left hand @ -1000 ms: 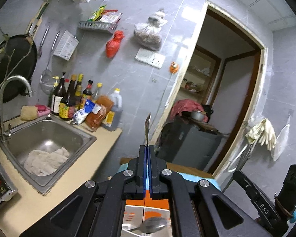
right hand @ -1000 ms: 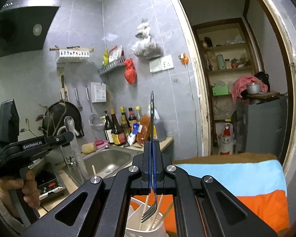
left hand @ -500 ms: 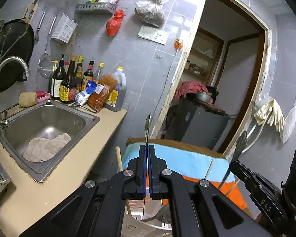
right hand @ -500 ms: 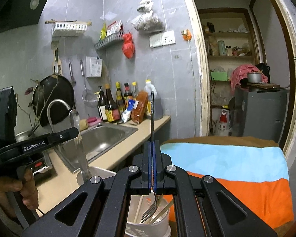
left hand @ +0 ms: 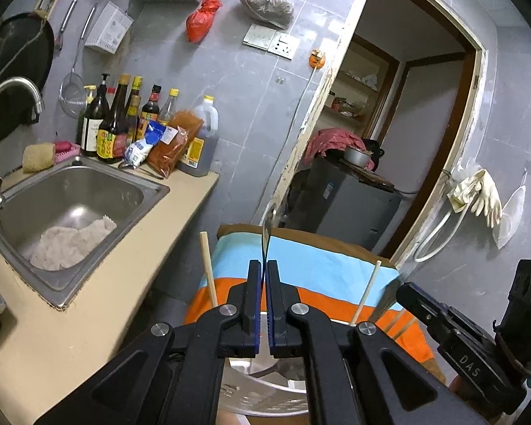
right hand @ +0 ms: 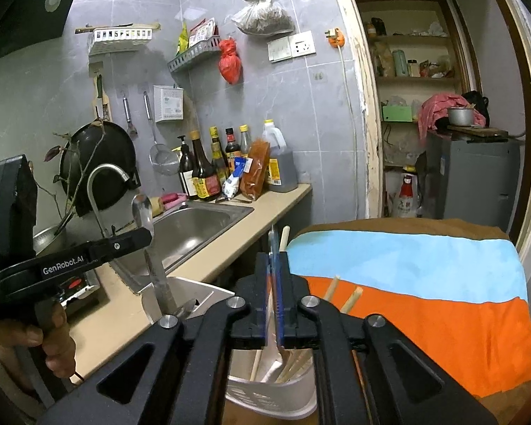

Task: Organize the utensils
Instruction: 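Open the left tool over the holder while the right tool opens, dropping spoon and fork, then move both open tools back down to the gold spoon and silver spoon on the cloth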

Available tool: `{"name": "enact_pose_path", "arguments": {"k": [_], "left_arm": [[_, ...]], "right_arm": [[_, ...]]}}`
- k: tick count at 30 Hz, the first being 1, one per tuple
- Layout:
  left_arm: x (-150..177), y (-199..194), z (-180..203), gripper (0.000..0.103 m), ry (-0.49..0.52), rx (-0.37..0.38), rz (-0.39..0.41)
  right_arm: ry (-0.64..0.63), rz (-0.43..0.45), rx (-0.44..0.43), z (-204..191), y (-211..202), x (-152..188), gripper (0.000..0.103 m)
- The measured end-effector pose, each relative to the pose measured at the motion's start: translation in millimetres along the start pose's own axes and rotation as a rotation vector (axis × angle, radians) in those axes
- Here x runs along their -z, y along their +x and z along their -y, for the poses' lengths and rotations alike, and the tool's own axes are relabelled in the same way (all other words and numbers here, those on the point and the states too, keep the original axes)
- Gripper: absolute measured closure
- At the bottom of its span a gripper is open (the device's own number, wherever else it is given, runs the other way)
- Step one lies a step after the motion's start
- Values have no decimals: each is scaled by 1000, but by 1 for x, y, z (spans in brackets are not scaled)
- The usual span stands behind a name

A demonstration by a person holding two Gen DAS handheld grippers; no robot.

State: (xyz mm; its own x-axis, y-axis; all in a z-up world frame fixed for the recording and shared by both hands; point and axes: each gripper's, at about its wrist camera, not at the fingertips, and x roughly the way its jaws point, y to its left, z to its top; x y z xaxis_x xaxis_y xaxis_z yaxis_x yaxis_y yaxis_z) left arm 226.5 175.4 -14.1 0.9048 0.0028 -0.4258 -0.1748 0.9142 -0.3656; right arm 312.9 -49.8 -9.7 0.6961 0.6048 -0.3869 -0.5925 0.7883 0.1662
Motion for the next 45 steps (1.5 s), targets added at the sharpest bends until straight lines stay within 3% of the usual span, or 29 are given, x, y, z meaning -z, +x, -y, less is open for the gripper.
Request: {"name": "enact_pose_path", "arguments": {"k": [3, 7, 9, 10, 15, 20, 29, 45], "left_arm": [[-1, -3, 0, 97, -11, 25, 6], [-5, -12, 6, 77, -11, 59, 41], [-6, -16, 9, 67, -15, 75, 59], [-7, -18, 12, 65, -11, 83, 71], [-7, -23, 31, 54, 20, 106, 89], [-4, -30, 51, 36, 36, 123, 125], [9, -37, 97, 4, 124, 103, 161], [52, -30, 177, 1, 203, 88, 168]], "right_arm": [[2, 14, -9, 0, -4, -4, 93], [5, 39, -9, 0, -12, -11, 91], [12, 58, 0, 2, -18, -15, 79], [16, 67, 4, 3, -22, -15, 69], [37, 121, 37, 12, -43, -23, 59], [49, 175, 85, 27, -67, -28, 28], [99, 227, 167, 70, -109, -24, 6], [146, 238, 275, 141, -164, -5, 2]]}}
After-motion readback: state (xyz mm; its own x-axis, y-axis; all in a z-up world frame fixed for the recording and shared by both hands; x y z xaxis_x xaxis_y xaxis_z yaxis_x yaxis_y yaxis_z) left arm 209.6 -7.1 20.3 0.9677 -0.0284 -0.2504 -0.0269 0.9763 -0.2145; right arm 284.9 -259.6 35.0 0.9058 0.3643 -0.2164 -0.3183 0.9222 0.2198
